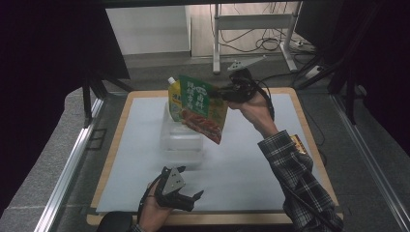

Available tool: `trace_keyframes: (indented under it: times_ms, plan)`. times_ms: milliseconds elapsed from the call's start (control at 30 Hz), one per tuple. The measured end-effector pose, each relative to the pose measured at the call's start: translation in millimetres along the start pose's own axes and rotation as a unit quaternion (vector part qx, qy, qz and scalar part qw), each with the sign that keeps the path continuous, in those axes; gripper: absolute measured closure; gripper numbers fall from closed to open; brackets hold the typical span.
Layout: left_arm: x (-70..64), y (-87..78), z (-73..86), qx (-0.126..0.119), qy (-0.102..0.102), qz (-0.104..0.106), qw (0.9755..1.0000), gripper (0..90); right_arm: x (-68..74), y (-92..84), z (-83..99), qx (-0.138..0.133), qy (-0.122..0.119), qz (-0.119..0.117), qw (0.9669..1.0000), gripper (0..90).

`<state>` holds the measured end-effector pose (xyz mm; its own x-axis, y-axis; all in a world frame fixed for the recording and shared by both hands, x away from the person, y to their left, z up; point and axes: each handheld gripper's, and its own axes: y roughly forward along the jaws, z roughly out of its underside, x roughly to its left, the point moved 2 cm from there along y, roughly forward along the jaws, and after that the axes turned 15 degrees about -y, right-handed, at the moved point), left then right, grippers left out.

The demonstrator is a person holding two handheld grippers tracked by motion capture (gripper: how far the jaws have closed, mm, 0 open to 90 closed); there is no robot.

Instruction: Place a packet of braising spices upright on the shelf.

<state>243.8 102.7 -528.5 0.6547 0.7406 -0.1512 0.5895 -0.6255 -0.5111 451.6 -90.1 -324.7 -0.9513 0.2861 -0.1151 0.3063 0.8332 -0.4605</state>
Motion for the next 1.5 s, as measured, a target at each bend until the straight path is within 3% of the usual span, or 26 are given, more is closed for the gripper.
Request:
trace_keyframes:
  times_ms: [767,1100,1500]
  plan:
    - [-1.6,0.6,0.4,0.002,0.004,0.004,1.0,3.0,-0.9,61.9,-17.4,0.007,-0.028,-0.019,0.9994,89.0]
    - [-1.7,0.8,0.5,0.003,0.004,0.005,1.0,3.0,3.5,74.3,-23.0,0.003,-0.031,-0.028,0.9991,89.0]
    - [-2.1,1.2,0.9,0.007,0.007,0.007,0.9999,3.0,1.0,91.8,-5.0,0.023,-0.024,-0.029,0.999,88.9]
